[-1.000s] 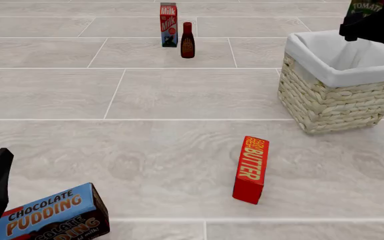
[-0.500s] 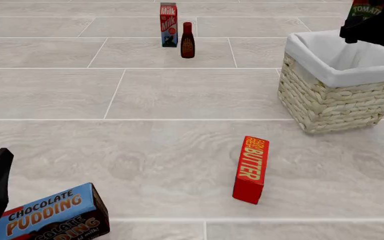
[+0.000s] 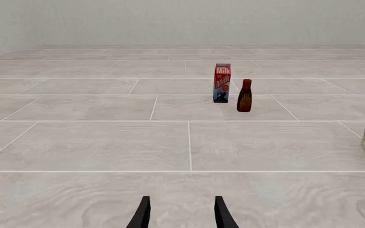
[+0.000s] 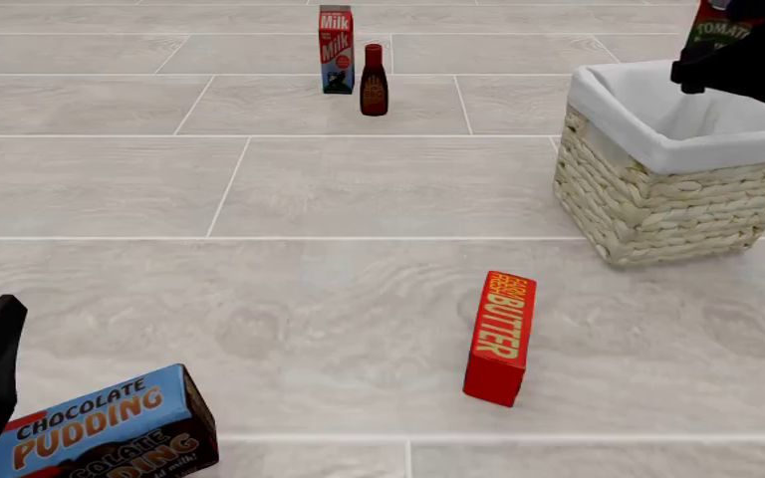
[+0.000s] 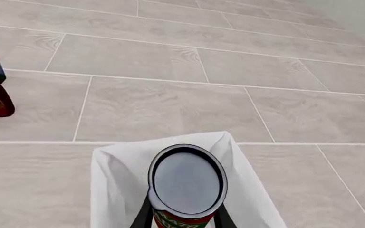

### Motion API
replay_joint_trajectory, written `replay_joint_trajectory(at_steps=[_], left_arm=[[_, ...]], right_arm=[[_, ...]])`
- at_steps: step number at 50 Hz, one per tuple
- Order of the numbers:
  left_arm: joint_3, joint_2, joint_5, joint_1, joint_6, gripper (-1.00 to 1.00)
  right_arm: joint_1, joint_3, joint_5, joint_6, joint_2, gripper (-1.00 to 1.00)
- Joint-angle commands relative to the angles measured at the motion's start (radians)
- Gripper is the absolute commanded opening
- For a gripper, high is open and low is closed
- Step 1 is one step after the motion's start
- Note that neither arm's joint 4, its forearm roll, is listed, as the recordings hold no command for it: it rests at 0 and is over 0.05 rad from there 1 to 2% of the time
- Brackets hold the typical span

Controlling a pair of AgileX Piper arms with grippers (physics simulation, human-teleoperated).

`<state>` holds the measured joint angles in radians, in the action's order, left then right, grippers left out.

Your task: Pick the tomato sauce and place it in the basket.

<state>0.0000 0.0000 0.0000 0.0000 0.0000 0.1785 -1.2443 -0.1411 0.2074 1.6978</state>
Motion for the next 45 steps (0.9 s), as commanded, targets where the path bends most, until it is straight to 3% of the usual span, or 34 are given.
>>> replay_joint_trajectory(at_steps=[1, 45], left_arm=[[0.000, 0.000, 0.000, 0.000, 0.000, 1.00], [0.000, 0.000, 0.000, 0.000, 0.000, 1.00]], right_arm=[[0.001, -0.015, 0.001, -0.019, 0.012, -1.00], [0.006, -0.040, -0.013, -0.016, 0.094, -1.00]])
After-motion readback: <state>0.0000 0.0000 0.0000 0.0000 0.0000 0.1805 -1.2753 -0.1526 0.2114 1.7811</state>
